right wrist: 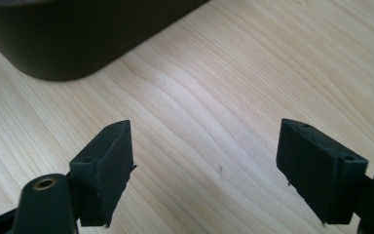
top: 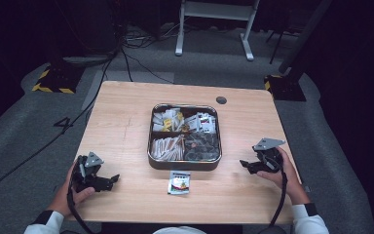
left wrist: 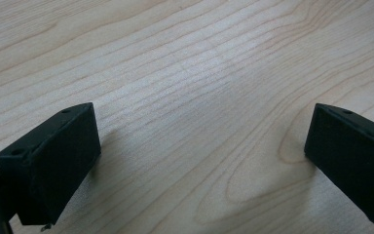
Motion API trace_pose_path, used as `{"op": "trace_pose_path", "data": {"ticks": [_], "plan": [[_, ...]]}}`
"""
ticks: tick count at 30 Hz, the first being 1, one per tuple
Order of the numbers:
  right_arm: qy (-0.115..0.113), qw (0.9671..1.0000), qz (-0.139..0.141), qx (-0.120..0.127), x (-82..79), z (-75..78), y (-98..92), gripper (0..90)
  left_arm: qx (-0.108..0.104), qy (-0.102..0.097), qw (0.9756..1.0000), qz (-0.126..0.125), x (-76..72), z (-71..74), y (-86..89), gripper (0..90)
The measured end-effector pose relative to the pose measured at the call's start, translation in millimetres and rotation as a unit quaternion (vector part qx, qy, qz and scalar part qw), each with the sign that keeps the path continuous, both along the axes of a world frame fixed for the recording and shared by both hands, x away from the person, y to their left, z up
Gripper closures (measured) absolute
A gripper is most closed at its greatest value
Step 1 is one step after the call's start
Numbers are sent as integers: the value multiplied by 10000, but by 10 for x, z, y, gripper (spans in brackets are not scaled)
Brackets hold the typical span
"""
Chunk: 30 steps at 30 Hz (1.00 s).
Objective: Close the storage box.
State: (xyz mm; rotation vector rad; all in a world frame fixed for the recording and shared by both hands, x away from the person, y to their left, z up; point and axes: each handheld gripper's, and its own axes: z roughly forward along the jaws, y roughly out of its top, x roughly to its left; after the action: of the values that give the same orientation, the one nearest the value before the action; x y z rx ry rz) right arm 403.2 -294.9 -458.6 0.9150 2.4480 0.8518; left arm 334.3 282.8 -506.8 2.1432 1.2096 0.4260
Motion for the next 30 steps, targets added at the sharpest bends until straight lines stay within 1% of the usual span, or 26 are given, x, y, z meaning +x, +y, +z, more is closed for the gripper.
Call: {"op": "trace_pose_path", "data": {"ticks": [1, 4, 13, 14, 17, 19, 22, 25, 28, 30], "plan": [[-9, 10000, -17, -41, -8, -21, -24, 219, -1, 0, 10000, -1, 0, 0, 0, 0], [35, 10000, -63, -59, -32, -68, -70, 218, -3, 1, 10000, -1, 0, 0, 0, 0], [41, 9999, -161, -9, -112, -174, -214, 217, 12, 10, 10000, -26, 4, 2, 3, 0], [71, 9998, -173, -20, -117, -188, -229, 217, 10, 10, 10000, -25, 4, 2, 3, 0], [85, 9997, -232, -64, -135, -241, -273, 216, 17, 9, 10000, -38, 6, 3, 4, 0], [128, 9995, -272, -23, -152, -268, -304, 216, 10, 10, 10000, -26, 5, 2, 3, 0], [133, 9992, -375, -29, -174, -306, -347, 211, 12, 11, 10000, -27, 5, 2, 3, 0], [129, 9989, -420, 167, -206, -335, -402, 209, 11, 11, 10000, -27, 5, 2, 3, 0], [103, 9983, -487, 288, -238, -358, -437, 202, 14, 9, 10000, -44, 7, 2, 4, 0], [118, 9976, -536, 411, -263, -375, -466, 201, 12, 9, 10000, -44, 8, 2, 4, 0]]}}
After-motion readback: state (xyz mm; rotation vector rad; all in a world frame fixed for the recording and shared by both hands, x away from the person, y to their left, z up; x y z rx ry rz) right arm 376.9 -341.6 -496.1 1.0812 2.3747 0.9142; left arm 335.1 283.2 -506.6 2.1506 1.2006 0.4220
